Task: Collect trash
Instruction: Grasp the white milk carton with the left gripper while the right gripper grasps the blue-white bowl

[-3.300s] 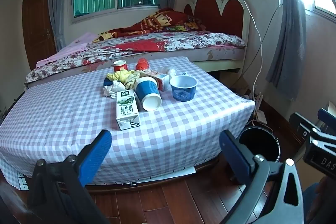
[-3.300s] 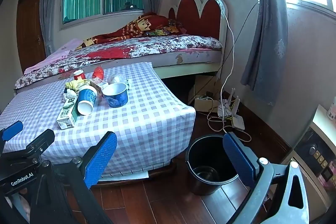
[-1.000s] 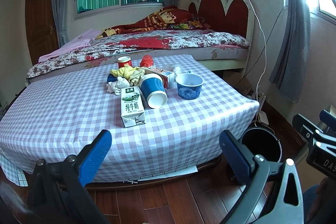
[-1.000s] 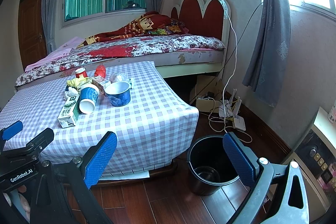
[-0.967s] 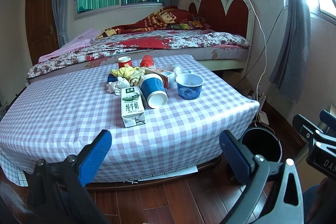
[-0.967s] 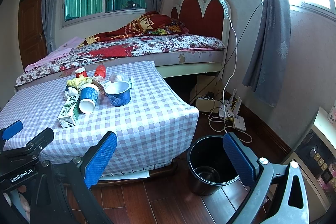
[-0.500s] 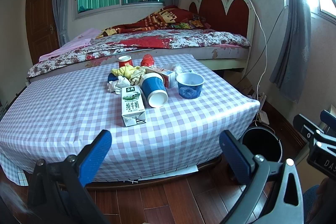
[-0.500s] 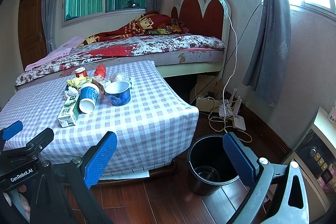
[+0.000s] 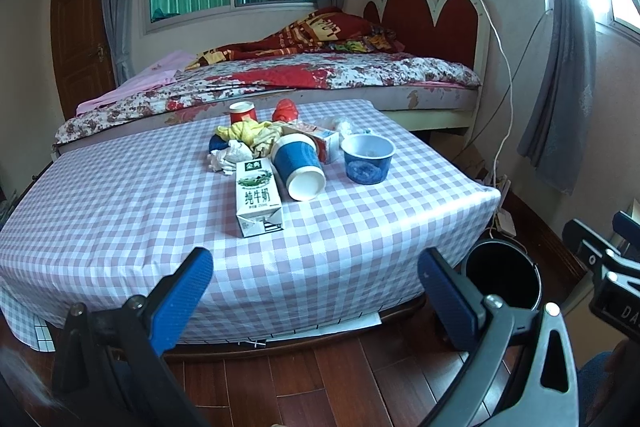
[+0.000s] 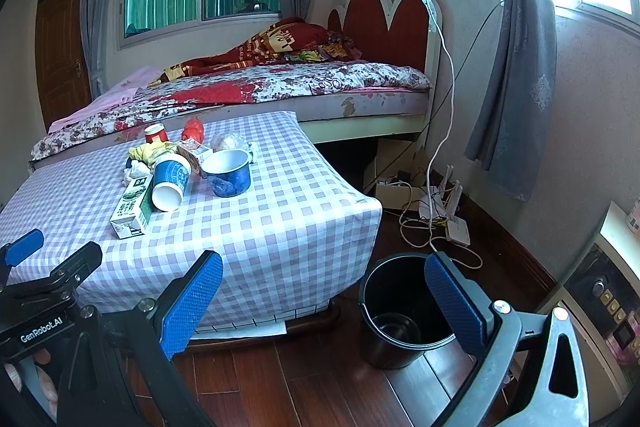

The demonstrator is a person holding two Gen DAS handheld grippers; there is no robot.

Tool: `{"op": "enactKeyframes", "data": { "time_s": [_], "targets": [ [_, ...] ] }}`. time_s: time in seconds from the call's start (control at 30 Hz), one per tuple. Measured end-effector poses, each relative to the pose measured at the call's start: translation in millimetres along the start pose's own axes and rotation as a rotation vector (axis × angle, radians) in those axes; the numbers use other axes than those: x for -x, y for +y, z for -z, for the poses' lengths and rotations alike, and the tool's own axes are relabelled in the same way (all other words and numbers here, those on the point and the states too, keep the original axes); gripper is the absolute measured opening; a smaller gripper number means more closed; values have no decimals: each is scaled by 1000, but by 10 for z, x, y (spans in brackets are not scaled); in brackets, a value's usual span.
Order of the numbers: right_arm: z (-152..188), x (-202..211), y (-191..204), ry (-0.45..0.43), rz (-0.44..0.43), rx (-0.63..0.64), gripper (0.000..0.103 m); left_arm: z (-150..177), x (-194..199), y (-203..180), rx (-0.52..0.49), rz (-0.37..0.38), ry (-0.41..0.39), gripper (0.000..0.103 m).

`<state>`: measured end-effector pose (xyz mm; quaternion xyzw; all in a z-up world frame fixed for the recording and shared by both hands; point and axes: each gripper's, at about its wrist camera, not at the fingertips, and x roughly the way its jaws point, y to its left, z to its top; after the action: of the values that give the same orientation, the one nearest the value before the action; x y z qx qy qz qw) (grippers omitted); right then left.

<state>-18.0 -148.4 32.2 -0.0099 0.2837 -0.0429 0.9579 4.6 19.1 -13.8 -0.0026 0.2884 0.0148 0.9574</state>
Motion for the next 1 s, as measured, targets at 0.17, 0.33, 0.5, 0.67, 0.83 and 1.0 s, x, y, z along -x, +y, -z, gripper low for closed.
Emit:
{"op": "enactKeyframes", "data": {
  "time_s": [0.17, 0.33, 0.5, 0.67, 0.83, 1.0],
  "targets": [
    [-34, -146, 92, 12, -55, 30, 102, -46, -166, 141, 20, -47, 12, 102],
    [-87, -407, 246, 25, -127, 63, 102, -102, -398, 329, 47, -90, 17, 102],
    [-176, -858, 462, 61, -193, 111, 102, -130, -788, 491, 76, -106, 63, 102],
    [-270, -1394, 633, 110, -257, 119, 102, -162, -1214, 606, 124, -135, 114, 102],
    [-347, -1784, 798, 138, -279, 146, 96, -201, -1573, 641, 162, -124, 153, 94],
    [-442, -2156, 955, 160, -301, 167, 95, -209, -1775, 668, 182, -129, 173, 89]
  ]
}}
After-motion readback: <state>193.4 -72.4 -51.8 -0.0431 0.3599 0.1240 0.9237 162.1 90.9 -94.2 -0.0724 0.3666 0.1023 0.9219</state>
